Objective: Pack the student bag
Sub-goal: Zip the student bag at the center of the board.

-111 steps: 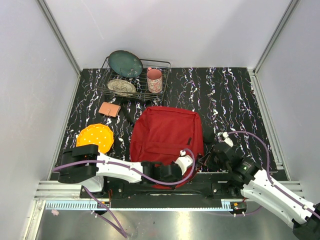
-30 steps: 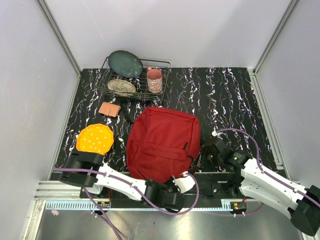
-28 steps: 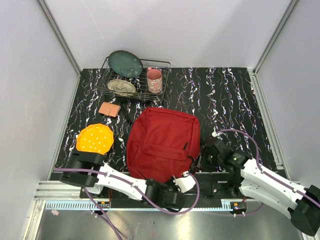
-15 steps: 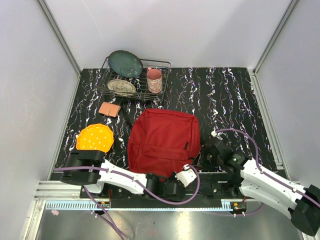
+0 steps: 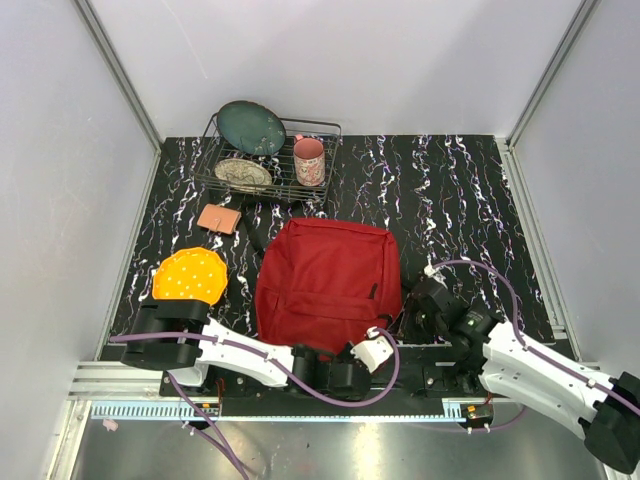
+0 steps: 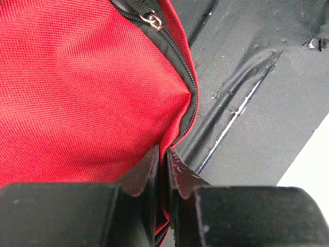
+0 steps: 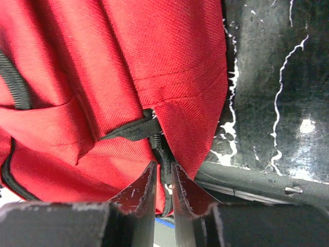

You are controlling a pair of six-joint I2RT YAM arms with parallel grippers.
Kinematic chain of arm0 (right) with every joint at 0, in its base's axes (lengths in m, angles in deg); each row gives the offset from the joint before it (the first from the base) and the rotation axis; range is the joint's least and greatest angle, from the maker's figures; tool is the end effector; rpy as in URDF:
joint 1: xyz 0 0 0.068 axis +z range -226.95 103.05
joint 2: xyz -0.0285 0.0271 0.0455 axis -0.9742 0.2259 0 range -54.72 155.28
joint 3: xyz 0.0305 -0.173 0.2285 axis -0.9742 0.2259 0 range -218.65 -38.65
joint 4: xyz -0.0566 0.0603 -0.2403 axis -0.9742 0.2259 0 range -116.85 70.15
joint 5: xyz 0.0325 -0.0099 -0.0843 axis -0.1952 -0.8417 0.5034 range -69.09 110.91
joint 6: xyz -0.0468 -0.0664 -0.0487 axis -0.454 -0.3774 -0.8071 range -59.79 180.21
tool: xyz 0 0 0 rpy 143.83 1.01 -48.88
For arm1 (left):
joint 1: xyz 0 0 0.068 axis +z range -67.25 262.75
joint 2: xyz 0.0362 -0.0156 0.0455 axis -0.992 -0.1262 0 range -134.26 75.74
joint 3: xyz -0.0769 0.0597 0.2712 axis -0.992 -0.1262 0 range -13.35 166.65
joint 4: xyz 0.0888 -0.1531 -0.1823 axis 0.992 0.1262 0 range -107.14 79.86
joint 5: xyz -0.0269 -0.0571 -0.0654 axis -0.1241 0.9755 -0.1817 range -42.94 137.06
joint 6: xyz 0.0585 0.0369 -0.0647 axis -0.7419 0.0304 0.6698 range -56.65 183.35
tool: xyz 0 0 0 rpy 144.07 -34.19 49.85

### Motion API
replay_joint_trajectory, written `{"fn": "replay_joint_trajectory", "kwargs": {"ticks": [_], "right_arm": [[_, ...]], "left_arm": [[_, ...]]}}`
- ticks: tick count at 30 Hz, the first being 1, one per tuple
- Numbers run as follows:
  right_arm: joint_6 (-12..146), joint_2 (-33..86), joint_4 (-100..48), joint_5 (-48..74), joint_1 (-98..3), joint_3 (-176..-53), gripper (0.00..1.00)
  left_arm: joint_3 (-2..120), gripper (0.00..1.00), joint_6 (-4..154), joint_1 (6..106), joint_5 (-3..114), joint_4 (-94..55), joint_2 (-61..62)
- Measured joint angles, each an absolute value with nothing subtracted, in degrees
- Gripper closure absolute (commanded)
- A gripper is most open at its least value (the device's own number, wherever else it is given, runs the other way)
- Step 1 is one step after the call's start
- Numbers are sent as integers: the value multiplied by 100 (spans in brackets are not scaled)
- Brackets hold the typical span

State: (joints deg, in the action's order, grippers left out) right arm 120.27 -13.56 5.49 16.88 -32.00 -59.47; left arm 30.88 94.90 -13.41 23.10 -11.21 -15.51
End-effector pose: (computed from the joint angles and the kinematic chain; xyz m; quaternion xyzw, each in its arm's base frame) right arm 0.1013 0.1096 0.1447 0.1133 0.9401 0.2739 0.1681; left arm -0.0001 -0.3253 0.1392 0.4399 0.8192 -0.1922 0.3137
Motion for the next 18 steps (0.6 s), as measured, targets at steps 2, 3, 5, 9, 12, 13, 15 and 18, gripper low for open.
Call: {"fn": "replay_joint_trajectory", "kwargs": {"ticks": [2,3,5,9,12,13,15,18], "right_arm": [[12029,-1284,468,1690,-3200,-5844,78],[12029,-1235,429,1693,-3200,-5818,78],[12024,-1107,381,1697,-3200,-5812,78],[11985,-860,184,1695,-3197,-5772,77],[11972,-733,20,1693,-3195,-5665,76],[11968,-689,-28,1693,-3195,-5641,74],[11961,-621,-115,1693,-3193,-5613,71],[11963,-551,-209,1693,-3193,-5595,68]], "left_arm": [[3075,87,9490,-1338,2312,-1138,-1551],[3075,87,9490,-1338,2310,-1143,-1551],[3075,88,9492,-1336,2312,-1145,-1551],[3060,88,9499,-1334,2310,-1169,-1548],[3020,88,9521,-1334,2310,-1223,-1533],[3012,88,9527,-1334,2310,-1237,-1529],[3012,87,9534,-1334,2310,-1243,-1524],[3012,87,9536,-1328,2312,-1252,-1524]]}}
